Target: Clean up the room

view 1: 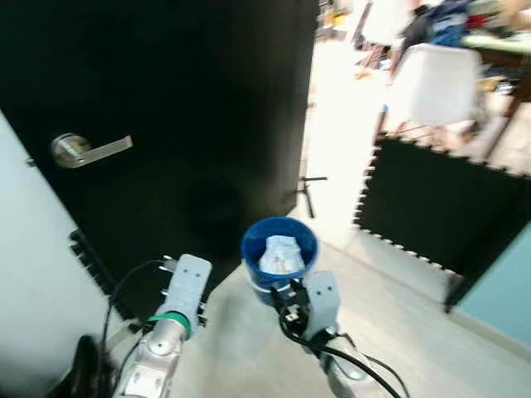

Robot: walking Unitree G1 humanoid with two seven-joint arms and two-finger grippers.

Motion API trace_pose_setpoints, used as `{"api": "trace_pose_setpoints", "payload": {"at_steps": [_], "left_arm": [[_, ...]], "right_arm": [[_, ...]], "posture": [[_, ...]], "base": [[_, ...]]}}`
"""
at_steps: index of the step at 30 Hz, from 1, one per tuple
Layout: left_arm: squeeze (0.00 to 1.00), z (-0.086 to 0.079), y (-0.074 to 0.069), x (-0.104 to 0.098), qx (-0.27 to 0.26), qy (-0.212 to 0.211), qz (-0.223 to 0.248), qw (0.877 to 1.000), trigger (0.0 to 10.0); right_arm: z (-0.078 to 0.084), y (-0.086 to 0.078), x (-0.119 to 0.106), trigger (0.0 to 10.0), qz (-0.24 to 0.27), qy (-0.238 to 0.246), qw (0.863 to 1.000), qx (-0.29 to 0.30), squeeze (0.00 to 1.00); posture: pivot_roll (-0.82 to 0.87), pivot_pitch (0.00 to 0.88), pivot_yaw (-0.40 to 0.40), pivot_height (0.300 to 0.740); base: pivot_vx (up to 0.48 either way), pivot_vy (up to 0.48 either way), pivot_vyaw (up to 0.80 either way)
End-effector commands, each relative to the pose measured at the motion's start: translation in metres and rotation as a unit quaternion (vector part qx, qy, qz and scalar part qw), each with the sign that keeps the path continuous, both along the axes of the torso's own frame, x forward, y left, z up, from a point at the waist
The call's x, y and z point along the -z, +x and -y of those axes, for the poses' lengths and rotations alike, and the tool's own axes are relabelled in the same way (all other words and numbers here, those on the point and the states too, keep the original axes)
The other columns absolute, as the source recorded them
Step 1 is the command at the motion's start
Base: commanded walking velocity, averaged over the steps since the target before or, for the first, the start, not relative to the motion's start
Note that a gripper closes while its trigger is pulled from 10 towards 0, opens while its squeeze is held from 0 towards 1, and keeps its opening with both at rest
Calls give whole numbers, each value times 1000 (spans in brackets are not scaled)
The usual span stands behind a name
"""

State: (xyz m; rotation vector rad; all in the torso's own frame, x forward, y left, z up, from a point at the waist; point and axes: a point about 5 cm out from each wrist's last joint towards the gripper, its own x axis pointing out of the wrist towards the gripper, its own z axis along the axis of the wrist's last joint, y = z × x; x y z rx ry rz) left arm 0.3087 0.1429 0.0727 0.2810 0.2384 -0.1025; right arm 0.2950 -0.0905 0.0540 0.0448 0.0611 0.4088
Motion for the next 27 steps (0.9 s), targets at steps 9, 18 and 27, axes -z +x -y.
{"api": "trace_pose_setpoints", "payload": {"at_steps": [9, 18, 27], "left_arm": [[0, -2, 0, 2, -1, -4, -10, 1000, 10000], [0, -1, -1, 3, 3, -3, -11, 1000, 10000], [0, -3, -1, 0, 6, 3, 1, 1000, 10000]], "right_arm": [[-2, -2, 4, 10000, -12, 2, 1000, 1, 0], [-3, -2, 5, 10000, -14, 3, 1000, 1, 0], [-3, -3, 5, 10000, -13, 5, 1000, 2, 0]], "posture": [[-94, 79, 85, 731], [-94, 80, 87, 731], [-93, 84, 88, 731]], "base": [[0, 0, -800], [0, 0, -800], [0, 0, -800]]}}
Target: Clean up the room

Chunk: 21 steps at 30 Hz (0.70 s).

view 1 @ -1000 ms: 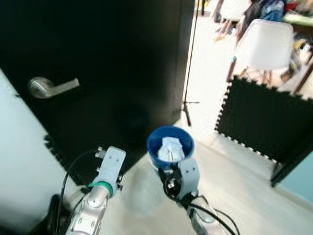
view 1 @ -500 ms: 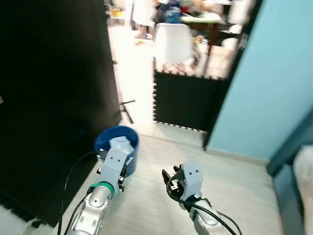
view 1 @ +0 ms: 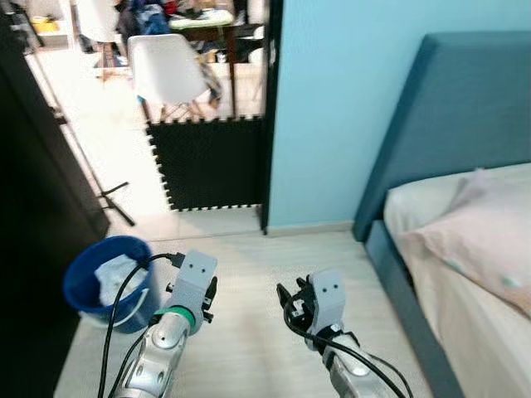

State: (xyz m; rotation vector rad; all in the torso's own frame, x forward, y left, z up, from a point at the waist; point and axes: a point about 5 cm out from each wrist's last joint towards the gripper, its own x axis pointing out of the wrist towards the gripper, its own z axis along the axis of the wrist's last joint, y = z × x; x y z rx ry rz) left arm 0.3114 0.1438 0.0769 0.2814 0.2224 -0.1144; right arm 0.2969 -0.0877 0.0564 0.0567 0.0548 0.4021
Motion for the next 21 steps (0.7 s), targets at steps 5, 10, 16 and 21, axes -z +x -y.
{"api": "trace_pose_setpoints", "payload": {"at_steps": [5, 10, 16, 21], "left_arm": [[0, -3, -2, -2, 0, 10, 20, 1000, 10000], [0, -2, 1, -9, 1, 13, 47, 999, 10000], [0, 0, 2, -11, 3, 16, 55, 998, 10000], [0, 1, 1, -11, 7, 17, 57, 998, 10000]], "right_arm": [[0, -4, 5, 10000, -10, 2, 1000, -1, 0], [0, 1, -6, 10000, 15, 20, 1000, 7, 0], [1, 2, -8, 10000, 21, 16, 1000, 8, 0], [1, 1, -6, 10000, 13, 18, 1000, 8, 0]], "posture": [[-93, 84, 88, 731], [-94, 83, 87, 731], [-95, 81, 85, 731], [-95, 78, 84, 731]], "base": [[0, 0, -800], [222, 0, -800], [457, 0, -133], [472, 0, -385]]}}
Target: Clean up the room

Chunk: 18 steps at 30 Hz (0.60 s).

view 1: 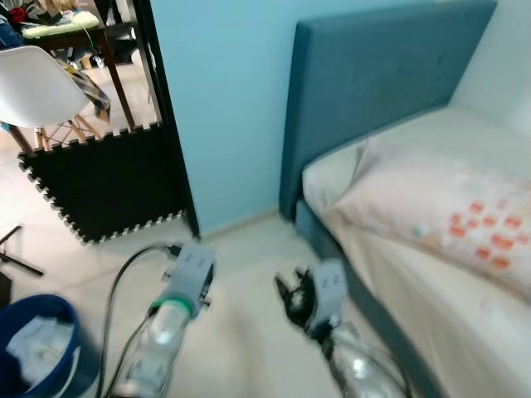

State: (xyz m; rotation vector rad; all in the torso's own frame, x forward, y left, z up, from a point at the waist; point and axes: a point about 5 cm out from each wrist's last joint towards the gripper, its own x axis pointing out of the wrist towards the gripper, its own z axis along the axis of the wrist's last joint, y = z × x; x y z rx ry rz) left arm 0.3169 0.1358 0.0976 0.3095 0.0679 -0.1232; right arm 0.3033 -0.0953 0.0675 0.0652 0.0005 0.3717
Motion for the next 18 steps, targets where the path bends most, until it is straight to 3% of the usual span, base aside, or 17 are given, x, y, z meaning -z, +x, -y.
{"api": "trace_pose_setpoints", "payload": {"at_steps": [1, 18], "left_arm": [[0, -7, -4, 10, -9, 8, -19, 1000, 10000], [0, -4, -4, 11, -2, 9, -15, 1000, 10000]], "right_arm": [[-7, -5, 6, 10000, -14, 9, 1000, -9, 0], [-6, -5, 7, 10000, -16, 1, 1000, -9, 0]], "posture": [[-95, 78, 84, 731], [-97, 66, 84, 731]], "base": [[472, 0, -781], [455, 0, -782]]}}
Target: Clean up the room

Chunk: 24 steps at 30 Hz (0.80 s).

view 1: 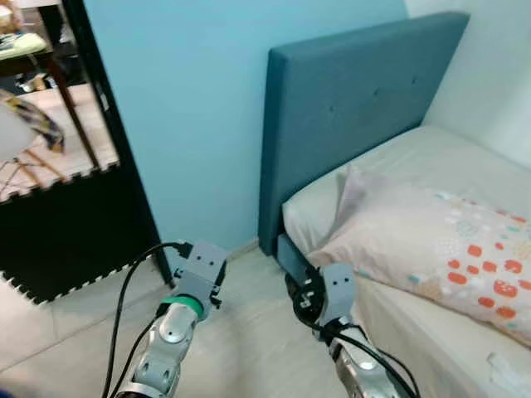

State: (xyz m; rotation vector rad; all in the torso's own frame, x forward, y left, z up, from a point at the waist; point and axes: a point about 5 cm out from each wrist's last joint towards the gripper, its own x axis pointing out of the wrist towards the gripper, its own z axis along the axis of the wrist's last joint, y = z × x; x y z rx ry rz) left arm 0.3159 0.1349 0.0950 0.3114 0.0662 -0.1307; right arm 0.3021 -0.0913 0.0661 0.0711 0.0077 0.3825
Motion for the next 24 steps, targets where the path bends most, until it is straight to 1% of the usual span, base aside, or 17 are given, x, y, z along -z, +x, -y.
{"api": "trace_pose_setpoints", "payload": {"at_steps": [1, 5, 17, 19, 20, 21, 22, 23, 24], "left_arm": [[0, -5, -3, 8, -6, 8, -15, 1000, 10000], [0, -5, -3, 7, -6, 8, -14, 1000, 10000], [0, -4, -3, 7, -5, 7, -13, 1000, 10000], [0, -2, -3, 7, 11, 6, -14, 1000, 10000], [0, 1, -4, 7, 28, 9, -12, 999, 10000], [0, 1, -4, 7, 28, 9, -12, 999, 10000], [0, 3, -4, 6, 41, 11, -11, 999, 10000], [0, 6, -5, 4, 60, 7, -7, 998, 10000], [0, 6, -5, 4, 60, 7, -7, 998, 10000]], "right_arm": [[-2, -3, 6, 10000, -12, -1, 1000, -3, 0], [-1, -2, 6, 10000, -12, -8, 1000, -1, 0], [-1, -1, 4, 10000, -7, -15, 1000, -3, 0], [0, -1, 4, 10000, -7, -12, 1000, -2, 0], [0, 0, 4, 10000, -8, -11, 1000, -1, 0], [0, 0, 4, 10000, -8, -11, 1000, -1, 0], [1, 0, 3, 10000, -8, -10, 1000, 0, 0], [1, 0, 3, 10000, -6, -6, 1000, 1, 0], [1, 0, 3, 10000, -6, -6, 1000, 1, 0]], "posture": [[-97, 66, 84, 731], [-97, 66, 84, 731], [-96, 71, 85, 731], [-96, 73, 86, 731], [-97, 73, 86, 731], [-97, 73, 86, 731], [-97, 73, 86, 731], [-96, 74, 86, 731], [-96, 74, 86, 731]], "base": [[435, 0, -788], [434, 0, -637], [437, 0, 0], [435, 0, 0], [435, 0, 0], [435, 0, 0], [435, 0, 0], [431, 0, -800], [431, 0, -800]]}}
